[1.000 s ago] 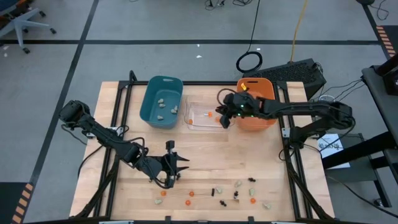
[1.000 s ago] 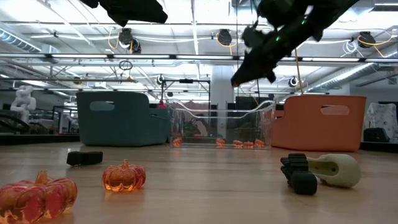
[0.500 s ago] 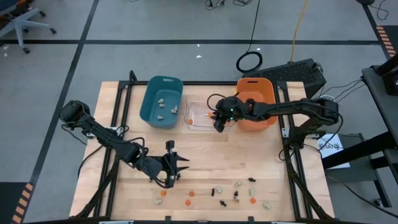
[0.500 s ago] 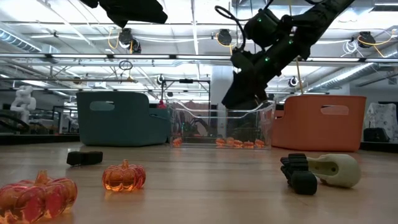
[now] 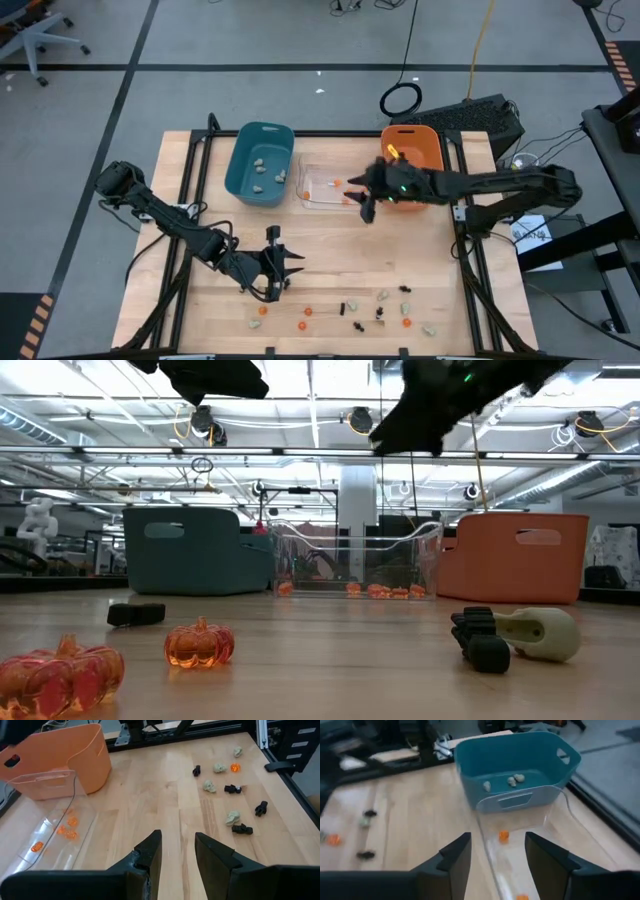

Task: Sort Halloween decoration
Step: Put the white skull toy into the blue bin

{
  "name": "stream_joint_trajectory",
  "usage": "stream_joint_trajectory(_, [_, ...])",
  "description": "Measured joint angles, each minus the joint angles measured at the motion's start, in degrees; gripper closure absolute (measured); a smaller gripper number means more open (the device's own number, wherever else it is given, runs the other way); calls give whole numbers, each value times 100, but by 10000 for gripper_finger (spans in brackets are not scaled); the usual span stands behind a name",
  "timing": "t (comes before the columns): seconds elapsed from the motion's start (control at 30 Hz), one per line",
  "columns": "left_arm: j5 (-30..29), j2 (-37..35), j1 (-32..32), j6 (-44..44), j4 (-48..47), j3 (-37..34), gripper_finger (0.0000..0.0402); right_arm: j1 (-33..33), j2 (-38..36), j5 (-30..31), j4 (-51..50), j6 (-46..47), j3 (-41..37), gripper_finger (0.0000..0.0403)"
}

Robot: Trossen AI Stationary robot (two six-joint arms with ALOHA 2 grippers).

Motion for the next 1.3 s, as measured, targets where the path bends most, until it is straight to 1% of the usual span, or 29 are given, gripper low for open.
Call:
stream_joint_trajectory(0.1, [26, 0, -2, -2, -36, 0, 286, 693, -335, 561, -471, -128, 0, 236])
stream_joint_trajectory(0.17, [59, 10, -13, -68, -60, 0, 286, 1161, -471, 721, -685, -110, 0, 236])
stream_joint_trajectory(0.27, [71, 74, -26, -153, -79, -1, 286, 1781, -468, 743, -789, 46, 0, 236])
stream_joint_trajectory(0.37, [74, 150, -54, -270, -4, -2, 286, 2317, -266, 768, -780, 206, 0, 236])
stream_joint_trajectory(0.43, [78, 179, -121, -297, -77, -9, 286, 2653, -47, 997, -795, 269, 0, 236])
stream_joint_trajectory(0.6, [89, 171, -455, -301, -36, -7, 286, 3357, 634, 1938, -702, 549, 0, 236])
stream_joint_trajectory(0.7, [87, 173, -705, -304, -30, -7, 286, 3637, 1127, 2257, -488, 737, 0, 236])
stream_joint_trajectory(0.87, [68, 173, -1014, -646, -50, -7, 286, 3958, 1942, 2231, 138, 863, 0, 236])
stream_joint_trajectory(1.0, [55, 173, -1220, -852, -123, -5, 286, 4146, 2457, 2229, 806, 856, -2, 236])
stream_joint_trajectory(1.17, [59, 173, -1327, -1315, -209, -4, 286, 4251, 2869, 2193, 1568, 726, -2, 236])
stream_joint_trajectory(1.3, [61, 173, -1404, -1481, -152, -4, 286, 4269, 3032, 2221, 1858, 712, -2, 236])
